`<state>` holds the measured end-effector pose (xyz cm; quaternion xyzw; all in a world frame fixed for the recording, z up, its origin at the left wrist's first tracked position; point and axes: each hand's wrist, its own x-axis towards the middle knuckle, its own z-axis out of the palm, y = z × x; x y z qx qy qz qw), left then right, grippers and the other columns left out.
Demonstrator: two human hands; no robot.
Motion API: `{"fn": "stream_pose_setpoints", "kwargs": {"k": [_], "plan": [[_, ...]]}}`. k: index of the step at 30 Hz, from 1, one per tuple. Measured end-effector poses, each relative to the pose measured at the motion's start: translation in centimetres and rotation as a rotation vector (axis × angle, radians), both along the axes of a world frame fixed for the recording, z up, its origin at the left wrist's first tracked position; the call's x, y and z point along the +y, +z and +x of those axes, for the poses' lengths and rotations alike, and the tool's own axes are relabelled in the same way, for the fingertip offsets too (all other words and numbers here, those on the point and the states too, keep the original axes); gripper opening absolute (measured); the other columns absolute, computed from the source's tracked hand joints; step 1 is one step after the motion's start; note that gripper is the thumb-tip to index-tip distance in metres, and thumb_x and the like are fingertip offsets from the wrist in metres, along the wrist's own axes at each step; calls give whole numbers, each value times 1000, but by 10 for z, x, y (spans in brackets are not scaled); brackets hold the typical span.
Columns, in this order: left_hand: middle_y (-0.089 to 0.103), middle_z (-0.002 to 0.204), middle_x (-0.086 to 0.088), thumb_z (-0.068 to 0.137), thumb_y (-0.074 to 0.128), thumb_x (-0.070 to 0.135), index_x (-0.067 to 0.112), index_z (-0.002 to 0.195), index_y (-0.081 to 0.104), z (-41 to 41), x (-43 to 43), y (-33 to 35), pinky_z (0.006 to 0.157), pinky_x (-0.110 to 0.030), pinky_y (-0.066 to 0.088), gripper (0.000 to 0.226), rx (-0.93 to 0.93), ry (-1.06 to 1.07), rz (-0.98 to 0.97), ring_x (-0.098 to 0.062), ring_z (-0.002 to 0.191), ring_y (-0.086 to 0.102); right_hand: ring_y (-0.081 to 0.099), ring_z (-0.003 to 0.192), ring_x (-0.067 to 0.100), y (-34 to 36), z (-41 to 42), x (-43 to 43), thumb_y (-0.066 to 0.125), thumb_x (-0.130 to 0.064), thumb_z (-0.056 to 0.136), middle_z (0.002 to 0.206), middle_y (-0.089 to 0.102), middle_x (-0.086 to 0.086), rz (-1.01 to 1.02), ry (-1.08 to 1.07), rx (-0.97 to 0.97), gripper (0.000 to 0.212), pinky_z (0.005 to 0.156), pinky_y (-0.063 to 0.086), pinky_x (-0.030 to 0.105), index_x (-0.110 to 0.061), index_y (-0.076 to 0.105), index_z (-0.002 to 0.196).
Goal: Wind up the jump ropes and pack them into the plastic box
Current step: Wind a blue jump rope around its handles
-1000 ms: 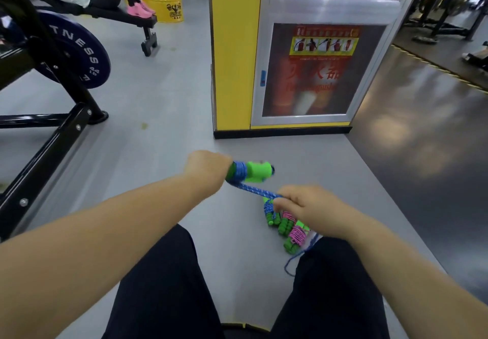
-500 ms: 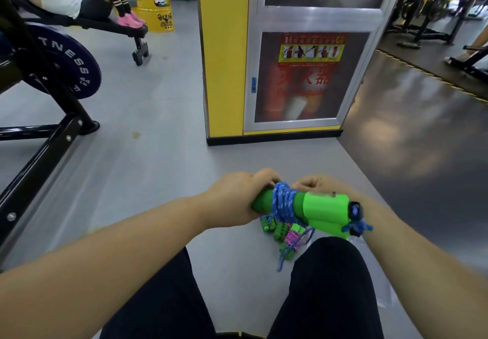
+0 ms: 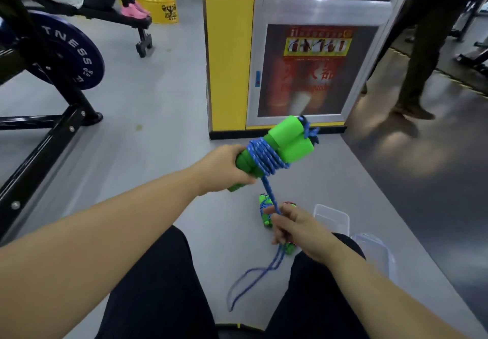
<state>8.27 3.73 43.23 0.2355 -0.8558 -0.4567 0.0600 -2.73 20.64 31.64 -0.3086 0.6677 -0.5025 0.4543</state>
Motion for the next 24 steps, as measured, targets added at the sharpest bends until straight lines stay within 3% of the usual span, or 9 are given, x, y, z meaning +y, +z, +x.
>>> {"fn": "stream_pose_setpoints", "kwargs": {"k": [2, 5, 7, 10, 12, 14, 16, 20, 24], "plan": [[65, 81, -4, 77, 71, 3, 14, 97, 61, 2, -13, 0, 53, -19, 51, 25, 0, 86, 113, -17, 70, 61, 46, 53, 6, -8, -1, 3, 49, -15, 96, 69, 52, 1, 30, -62, 170, 16, 55, 44, 17, -18, 56, 110], [66, 85, -9, 80, 68, -1, 12, 93, 59, 8, -30, -1, 54, -25, 56, 21, -60, 168, 354, -22, 67, 64, 61, 88, 9, -17, -9, 8, 55, -21, 93, 100, 66, -2, 49, -159, 360, 22, 81, 46, 16, -24, 61, 114], [68, 92, -10, 82, 65, 0, 13, 99, 60, 13, -37, -2, 60, -28, 58, 22, -100, 163, 443, -21, 68, 67, 59, 97, 8, -14, -12, 10, 55, -23, 93, 104, 68, -5, 39, -147, 381, 16, 87, 43, 13, -30, 66, 102], [71, 96, -9, 82, 63, -1, 12, 107, 60, 18, -38, -2, 66, -32, 59, 28, -63, 116, 565, -22, 72, 70, 57, 82, 0, -5, -23, 13, 51, -25, 94, 91, 66, -5, 80, -148, 393, 18, 69, 40, 2, -27, 68, 88], [72, 94, -8, 76, 65, 0, 13, 105, 61, 21, -31, -1, 67, -34, 59, 33, -32, 30, 635, -25, 76, 70, 51, 63, 6, -8, -34, 18, 51, -23, 95, 71, 58, 0, 105, -160, 426, 23, 66, 41, 14, -25, 66, 77], [72, 93, -8, 66, 67, 6, 14, 105, 60, 22, -23, 0, 66, -35, 59, 40, -19, -45, 678, -27, 79, 70, 41, 60, 16, -10, -43, 24, 50, -21, 95, 65, 47, 6, 129, -174, 388, 28, 63, 37, 27, -22, 63, 71], [72, 93, -8, 64, 67, 8, 14, 107, 60, 21, -19, -2, 66, -35, 59, 44, -1, -48, 714, -28, 79, 69, 40, 61, 15, -10, -50, 29, 49, -19, 95, 65, 48, 5, 156, -172, 363, 28, 60, 36, 23, -20, 60, 70], [70, 94, -8, 77, 65, -2, 17, 108, 58, 18, -28, -9, 66, -36, 58, 36, 8, 59, 633, -26, 75, 69, 40, 60, 11, 7, -53, 36, 49, -25, 95, 63, 46, -3, 210, -88, 450, 25, 58, 36, 21, -17, 62, 75], [65, 94, -11, 78, 67, -2, 17, 113, 54, 15, -42, -25, 69, -39, 56, 42, -47, 280, 377, -26, 73, 64, 53, 76, 17, 44, -41, 36, 44, -29, 97, 76, 59, 1, 267, 141, 773, 28, 73, 40, 27, -16, 62, 78]]}}
